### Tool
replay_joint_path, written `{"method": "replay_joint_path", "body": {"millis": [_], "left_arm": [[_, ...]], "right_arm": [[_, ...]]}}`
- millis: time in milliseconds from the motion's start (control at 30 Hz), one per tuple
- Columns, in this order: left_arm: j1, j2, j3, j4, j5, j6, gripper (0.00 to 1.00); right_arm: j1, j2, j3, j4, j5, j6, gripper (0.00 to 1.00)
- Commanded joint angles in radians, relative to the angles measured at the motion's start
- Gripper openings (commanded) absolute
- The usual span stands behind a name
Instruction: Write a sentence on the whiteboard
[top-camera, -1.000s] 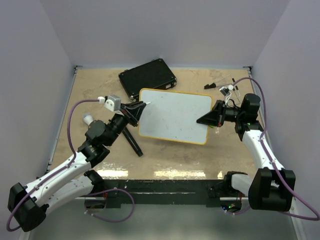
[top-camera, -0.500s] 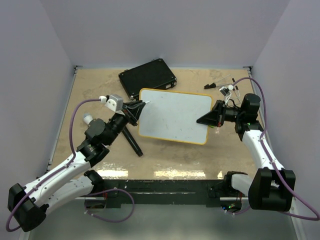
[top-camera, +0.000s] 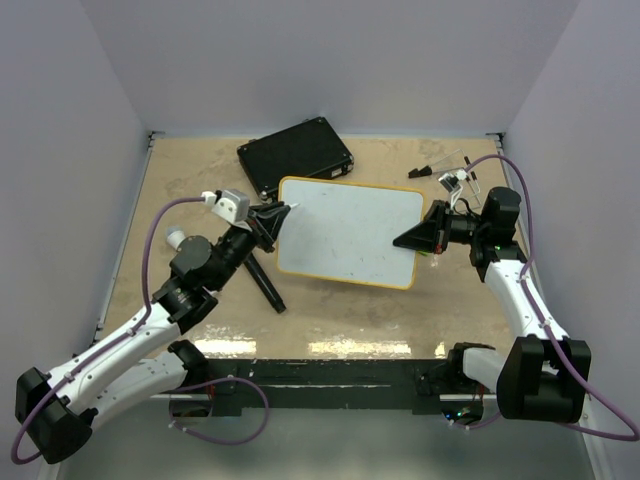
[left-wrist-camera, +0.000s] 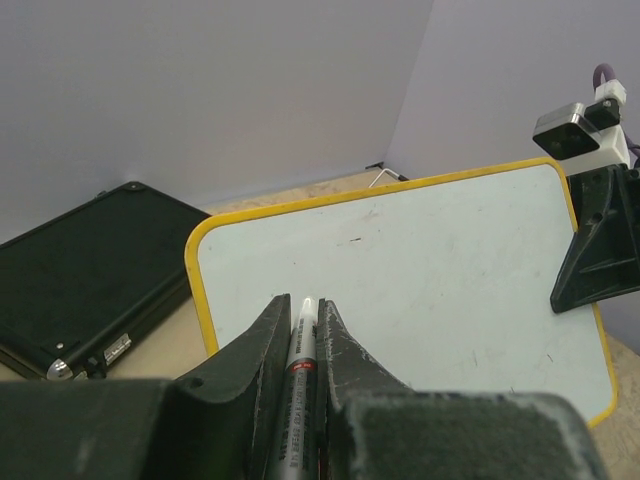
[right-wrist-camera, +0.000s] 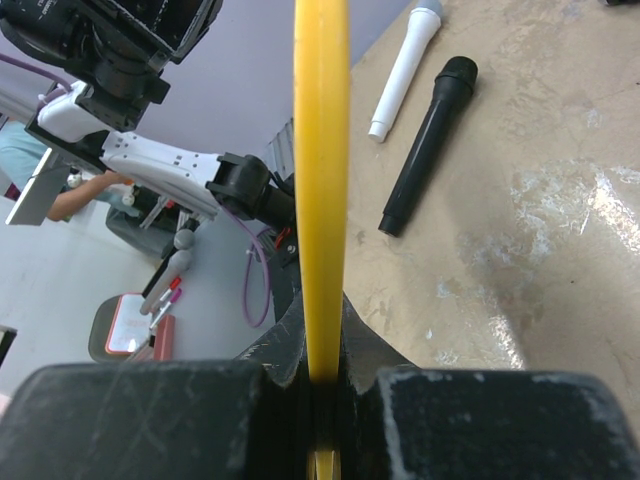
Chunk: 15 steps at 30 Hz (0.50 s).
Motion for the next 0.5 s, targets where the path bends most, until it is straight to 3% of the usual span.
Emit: {"method": "replay_joint_path", "body": {"millis": [0,467], "left_arm": [[0.003,-0.025,0.06,0.0,-0.01,0.042,0.0],[-0.085,-0.008,0.155,-0.165,-0.169,0.036,0.0]], "right_arm": [[0.005,-0.012,0.05,0.027,-0.035,-0.007,0.0],[0.005,-0.001,0.059,0.021,-0.019,-0.013,0.0]]}}
